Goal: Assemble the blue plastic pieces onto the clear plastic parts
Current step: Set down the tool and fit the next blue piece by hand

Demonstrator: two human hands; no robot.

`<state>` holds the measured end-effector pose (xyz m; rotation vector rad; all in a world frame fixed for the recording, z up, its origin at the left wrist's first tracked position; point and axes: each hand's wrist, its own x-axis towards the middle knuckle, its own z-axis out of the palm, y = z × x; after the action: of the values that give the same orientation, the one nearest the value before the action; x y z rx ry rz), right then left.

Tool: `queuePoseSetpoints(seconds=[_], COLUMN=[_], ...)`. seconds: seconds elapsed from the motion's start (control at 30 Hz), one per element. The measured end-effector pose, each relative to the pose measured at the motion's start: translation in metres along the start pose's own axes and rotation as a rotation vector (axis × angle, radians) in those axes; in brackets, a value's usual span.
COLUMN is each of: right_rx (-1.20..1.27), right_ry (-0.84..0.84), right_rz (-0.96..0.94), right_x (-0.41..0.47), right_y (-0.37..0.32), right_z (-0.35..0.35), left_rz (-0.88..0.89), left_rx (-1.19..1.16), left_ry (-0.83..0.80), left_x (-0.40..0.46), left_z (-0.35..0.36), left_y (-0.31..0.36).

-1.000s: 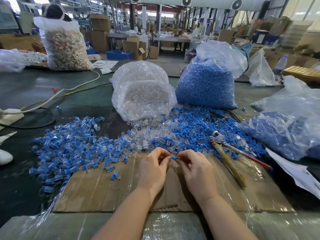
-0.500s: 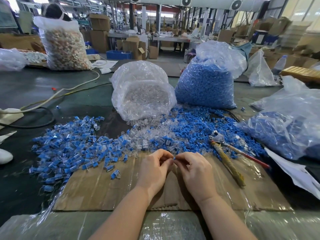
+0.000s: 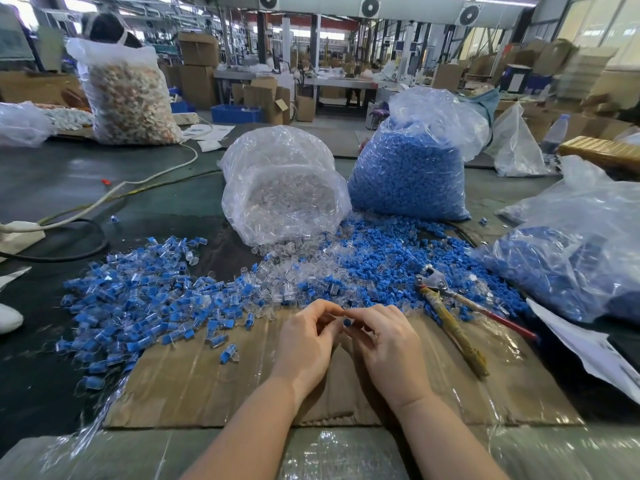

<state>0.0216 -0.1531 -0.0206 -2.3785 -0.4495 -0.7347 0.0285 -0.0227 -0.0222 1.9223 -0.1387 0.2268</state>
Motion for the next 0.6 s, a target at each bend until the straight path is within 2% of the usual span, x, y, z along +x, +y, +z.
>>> queuePoseSetpoints(seconds=[0.27, 0.6], right_rx=[-0.064, 0.037], right_ry=[0.004, -0.066], right_rz=[0.040, -0.001], right_x=[-0.0008, 0.0002], right_y=[-0.0014, -0.0074], right_z=[0.0001, -0.0040], left_rz=[-0.017, -0.026], left_rx=[-0.009, -0.023], left_ry=[0.014, 0.012], left_x=[0.0008, 0.0001], left_z=[-0.0007, -0.0021], left_y=[0.0026, 0.0029])
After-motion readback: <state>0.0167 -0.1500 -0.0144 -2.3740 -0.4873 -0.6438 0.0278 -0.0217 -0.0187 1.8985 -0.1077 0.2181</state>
